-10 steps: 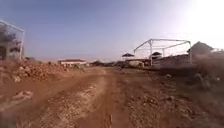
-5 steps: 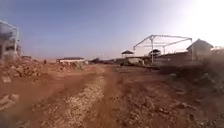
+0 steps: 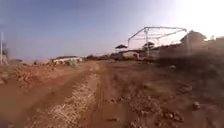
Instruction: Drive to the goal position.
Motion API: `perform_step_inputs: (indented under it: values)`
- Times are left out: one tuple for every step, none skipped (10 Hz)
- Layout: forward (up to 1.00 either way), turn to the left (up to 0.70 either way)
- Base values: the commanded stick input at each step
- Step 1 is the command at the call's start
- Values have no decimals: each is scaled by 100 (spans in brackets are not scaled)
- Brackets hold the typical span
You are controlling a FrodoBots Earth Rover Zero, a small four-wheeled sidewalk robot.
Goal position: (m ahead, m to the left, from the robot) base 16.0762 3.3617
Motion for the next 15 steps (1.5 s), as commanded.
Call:
perform_step_inputs:
  values:
    - [70,0]
    - [70,0]
    - [70,0]
    - [70,0]
    - [70,0]
    - [70,0]
    - [70,0]
    - [70,0]
    - [70,0]
    - [70,17]
    - [70,30]
    - [70,34]
    - [70,8]
    - [70,0]
    - [70,0]
